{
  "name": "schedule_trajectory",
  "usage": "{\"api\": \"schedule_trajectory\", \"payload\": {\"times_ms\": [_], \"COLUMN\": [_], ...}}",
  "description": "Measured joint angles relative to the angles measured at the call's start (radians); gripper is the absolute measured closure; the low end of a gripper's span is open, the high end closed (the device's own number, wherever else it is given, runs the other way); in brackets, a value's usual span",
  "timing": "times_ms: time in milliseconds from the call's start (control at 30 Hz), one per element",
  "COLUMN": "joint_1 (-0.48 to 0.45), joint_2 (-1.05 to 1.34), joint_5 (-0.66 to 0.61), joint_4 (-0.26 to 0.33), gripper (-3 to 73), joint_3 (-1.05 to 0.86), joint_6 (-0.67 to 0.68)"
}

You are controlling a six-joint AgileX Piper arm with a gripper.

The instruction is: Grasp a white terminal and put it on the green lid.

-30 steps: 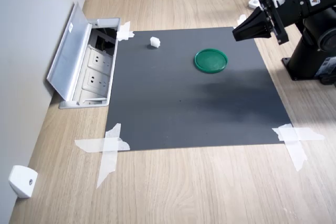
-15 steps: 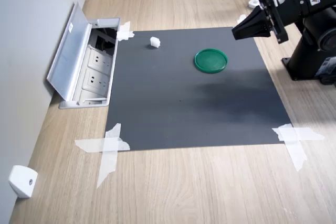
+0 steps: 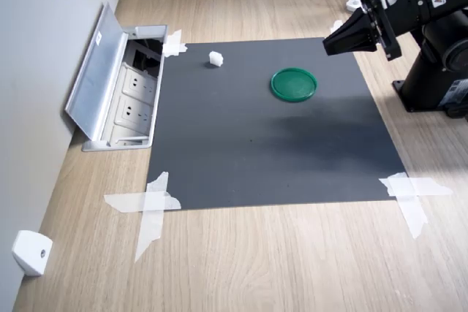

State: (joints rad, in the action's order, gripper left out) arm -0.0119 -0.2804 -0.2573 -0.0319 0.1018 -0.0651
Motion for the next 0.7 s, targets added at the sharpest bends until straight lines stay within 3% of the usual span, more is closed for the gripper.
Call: {"api": "schedule_trajectory", "payload": {"times_ms": [167, 300, 700], "joint_1": [0.0, 0.0, 0.0], "joint_2": [0.0, 0.0, -0.143], "joint_5": [-0.001, -0.012, -0.22], "joint_4": [-0.009, -0.055, -0.07], "gripper": [70.3, 70.3, 70.3], "joint_3": [0.0, 0.001, 0.214], "joint_6": [0.0, 0.0, 0.0]}}
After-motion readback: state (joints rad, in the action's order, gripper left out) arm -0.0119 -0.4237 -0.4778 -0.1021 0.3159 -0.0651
